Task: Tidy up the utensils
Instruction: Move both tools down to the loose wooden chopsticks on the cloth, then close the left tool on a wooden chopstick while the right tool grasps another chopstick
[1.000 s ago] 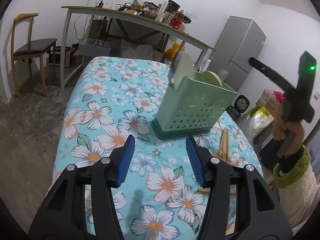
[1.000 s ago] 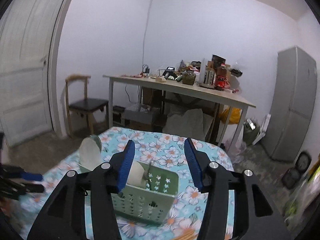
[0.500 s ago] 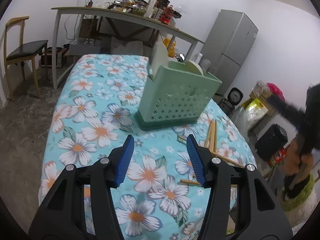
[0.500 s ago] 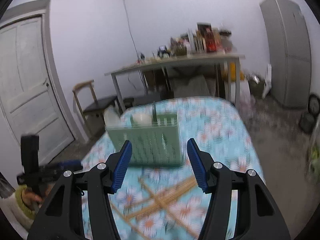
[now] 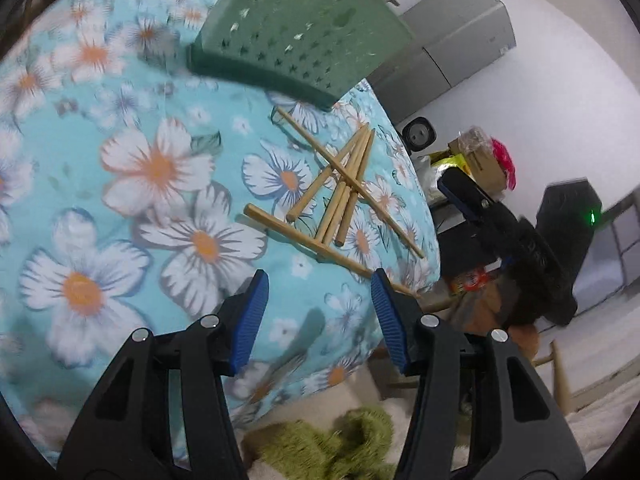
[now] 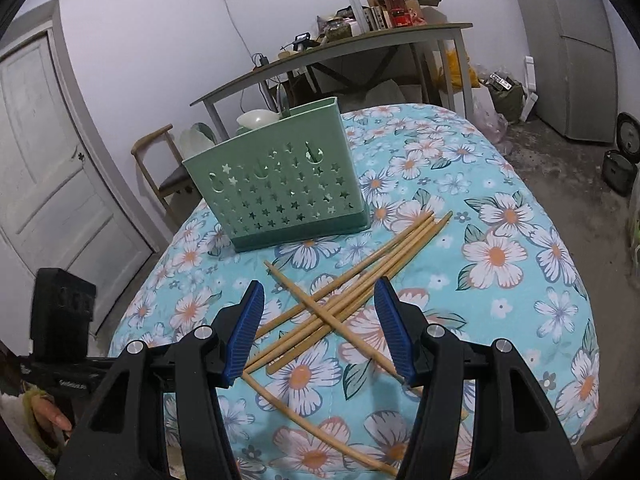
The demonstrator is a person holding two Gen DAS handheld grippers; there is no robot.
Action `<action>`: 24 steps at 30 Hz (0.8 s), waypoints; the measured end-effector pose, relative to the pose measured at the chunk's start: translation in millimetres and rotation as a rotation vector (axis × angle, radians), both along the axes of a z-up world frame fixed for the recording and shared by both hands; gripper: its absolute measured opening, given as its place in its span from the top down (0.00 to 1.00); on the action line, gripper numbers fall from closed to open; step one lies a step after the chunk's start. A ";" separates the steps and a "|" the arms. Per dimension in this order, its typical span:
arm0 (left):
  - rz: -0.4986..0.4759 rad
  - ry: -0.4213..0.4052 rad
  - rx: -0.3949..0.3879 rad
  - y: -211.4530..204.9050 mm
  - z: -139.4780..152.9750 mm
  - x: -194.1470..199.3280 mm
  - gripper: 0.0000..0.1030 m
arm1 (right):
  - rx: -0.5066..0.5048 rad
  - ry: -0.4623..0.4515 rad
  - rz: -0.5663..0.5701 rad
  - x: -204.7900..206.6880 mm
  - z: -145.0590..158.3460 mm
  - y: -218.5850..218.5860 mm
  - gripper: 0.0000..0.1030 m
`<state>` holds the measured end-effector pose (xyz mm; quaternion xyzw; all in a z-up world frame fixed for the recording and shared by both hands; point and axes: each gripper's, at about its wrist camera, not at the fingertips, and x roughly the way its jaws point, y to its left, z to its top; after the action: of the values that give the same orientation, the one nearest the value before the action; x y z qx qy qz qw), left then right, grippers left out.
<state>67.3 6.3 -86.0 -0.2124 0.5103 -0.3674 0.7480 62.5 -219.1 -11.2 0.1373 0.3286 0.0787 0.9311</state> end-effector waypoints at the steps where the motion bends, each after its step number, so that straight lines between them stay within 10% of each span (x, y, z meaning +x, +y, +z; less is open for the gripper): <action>1: 0.013 0.037 -0.017 -1.9 -6.1 5.0 0.52 | 0.001 0.000 0.000 1.1 0.3 0.0 0.46; 24: 0.191 0.226 -0.101 -3.7 -32.6 35.1 0.85 | 0.086 -0.008 -0.035 -8.5 -16.2 -25.4 0.46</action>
<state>102.4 2.6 -118.6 -0.3373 0.5494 -0.2936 0.7058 54.0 -244.5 -27.4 0.1827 0.3186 0.0769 0.9269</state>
